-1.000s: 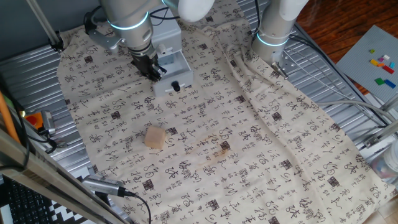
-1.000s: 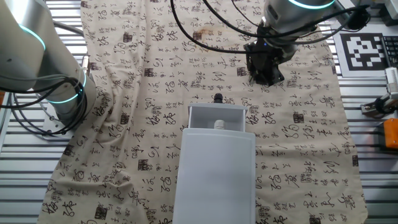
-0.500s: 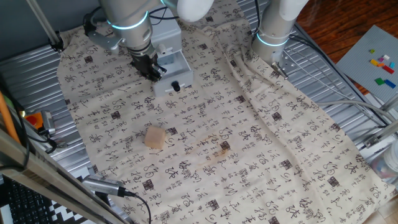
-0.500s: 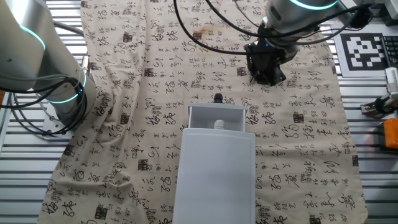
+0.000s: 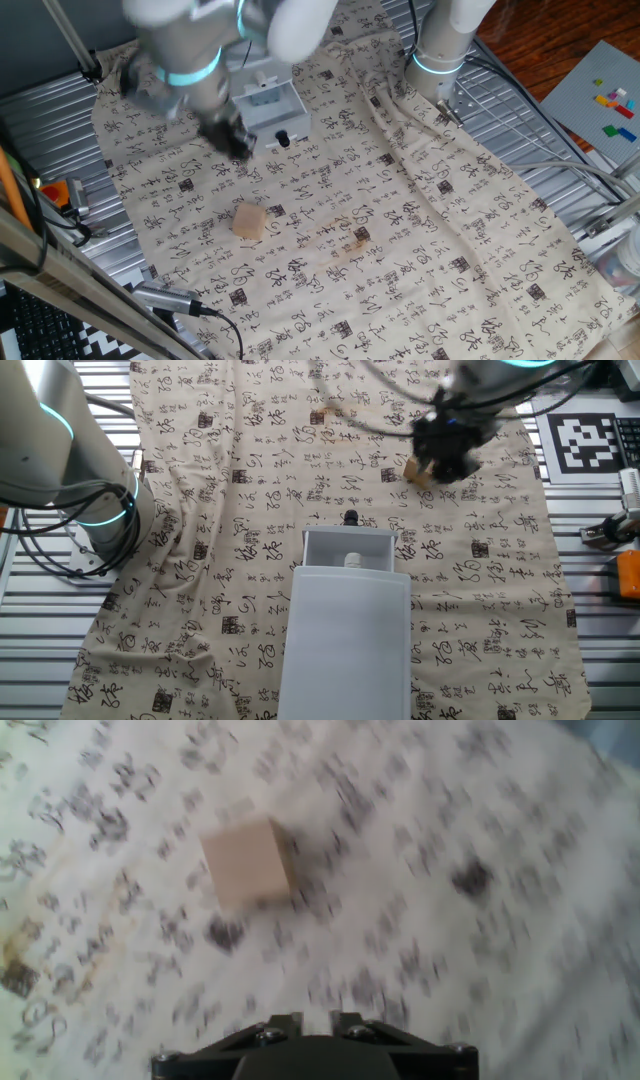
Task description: Put things in the drawer
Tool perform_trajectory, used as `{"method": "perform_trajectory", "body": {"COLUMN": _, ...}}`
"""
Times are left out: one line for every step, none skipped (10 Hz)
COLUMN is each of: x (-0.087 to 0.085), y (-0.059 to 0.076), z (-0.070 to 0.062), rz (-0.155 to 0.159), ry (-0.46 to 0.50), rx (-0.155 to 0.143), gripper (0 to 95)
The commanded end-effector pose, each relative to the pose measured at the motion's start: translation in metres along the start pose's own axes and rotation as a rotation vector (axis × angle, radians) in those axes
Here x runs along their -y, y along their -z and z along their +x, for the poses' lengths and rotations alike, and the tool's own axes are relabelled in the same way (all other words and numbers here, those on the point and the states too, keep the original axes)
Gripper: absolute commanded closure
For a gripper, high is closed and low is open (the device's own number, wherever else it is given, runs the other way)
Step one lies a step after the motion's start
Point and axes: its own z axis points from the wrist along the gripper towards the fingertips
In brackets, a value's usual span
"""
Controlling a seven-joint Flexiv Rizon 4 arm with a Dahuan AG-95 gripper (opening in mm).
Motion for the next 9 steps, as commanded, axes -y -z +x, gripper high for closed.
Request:
{"method": "perform_trajectory", "body": {"x": -0.01, "y": -0.022, "z": -0.041, "rz": 0.004, "ry": 0.046, "rx": 0.005, "gripper": 38.0}}
{"method": "perform_trajectory", "body": {"x": -0.013, "y": -0.034, "z": -0.05, "rz": 0.003, "ry": 0.054, "rx": 0.013, "gripper": 38.0}}
{"method": "perform_trajectory", "body": {"x": -0.015, "y": -0.043, "z": -0.054, "rz": -0.002, "ry": 0.049, "rx": 0.017, "gripper": 38.0}}
{"method": "perform_trajectory", "body": {"x": -0.018, "y": -0.052, "z": -0.057, "rz": -0.003, "ry": 0.047, "rx": 0.018, "gripper": 38.0}}
{"method": "perform_trajectory", "body": {"x": -0.019, "y": -0.058, "z": -0.059, "rz": -0.005, "ry": 0.049, "rx": 0.02, "gripper": 38.0}}
{"method": "perform_trajectory", "body": {"x": -0.02, "y": -0.062, "z": -0.061, "rz": -0.008, "ry": 0.056, "rx": 0.024, "gripper": 38.0}}
{"method": "perform_trajectory", "body": {"x": -0.022, "y": -0.065, "z": -0.062, "rz": -0.013, "ry": 0.064, "rx": 0.024, "gripper": 38.0}}
{"method": "perform_trajectory", "body": {"x": -0.025, "y": -0.067, "z": -0.062, "rz": -0.014, "ry": 0.071, "rx": 0.025, "gripper": 38.0}}
{"method": "perform_trajectory", "body": {"x": -0.029, "y": -0.069, "z": -0.061, "rz": -0.012, "ry": 0.074, "rx": 0.026, "gripper": 38.0}}
